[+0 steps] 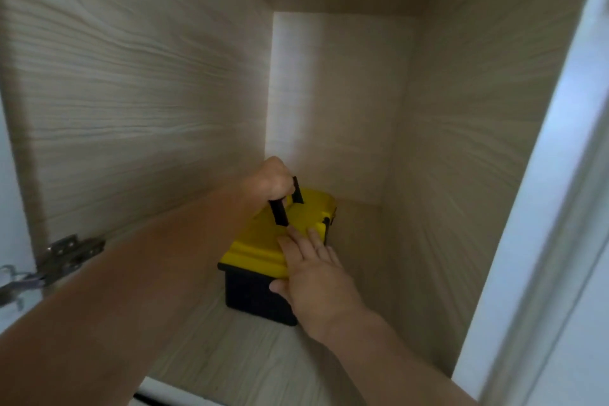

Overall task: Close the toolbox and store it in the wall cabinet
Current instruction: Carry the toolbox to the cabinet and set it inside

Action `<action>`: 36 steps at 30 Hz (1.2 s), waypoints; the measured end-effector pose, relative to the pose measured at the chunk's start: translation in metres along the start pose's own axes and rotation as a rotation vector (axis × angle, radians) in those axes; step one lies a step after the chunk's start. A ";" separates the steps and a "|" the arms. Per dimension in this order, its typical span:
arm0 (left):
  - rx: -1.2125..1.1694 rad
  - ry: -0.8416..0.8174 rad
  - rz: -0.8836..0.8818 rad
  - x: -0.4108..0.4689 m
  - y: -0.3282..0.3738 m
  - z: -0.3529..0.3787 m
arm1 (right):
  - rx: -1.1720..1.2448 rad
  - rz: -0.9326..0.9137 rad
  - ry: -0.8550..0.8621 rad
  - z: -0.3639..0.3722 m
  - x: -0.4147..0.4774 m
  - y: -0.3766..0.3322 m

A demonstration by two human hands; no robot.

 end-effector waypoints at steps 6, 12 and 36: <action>0.160 0.089 0.028 -0.011 -0.028 -0.010 | 0.029 0.007 0.022 0.002 0.000 0.002; 0.080 0.037 -0.028 -0.025 -0.059 -0.010 | 0.034 0.004 0.049 0.005 0.003 0.004; -0.072 0.178 -0.200 -0.283 -0.068 -0.041 | -0.245 -0.329 0.062 -0.036 -0.076 -0.048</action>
Point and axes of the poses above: each hand's wrist, its own x-axis towards the middle knuckle, its own z-axis out of the palm, y = z × x, the point moved 5 cm from there along x, towards the middle knuckle, and after that the axes turned 3 degrees about z, right-handed, at the moved point
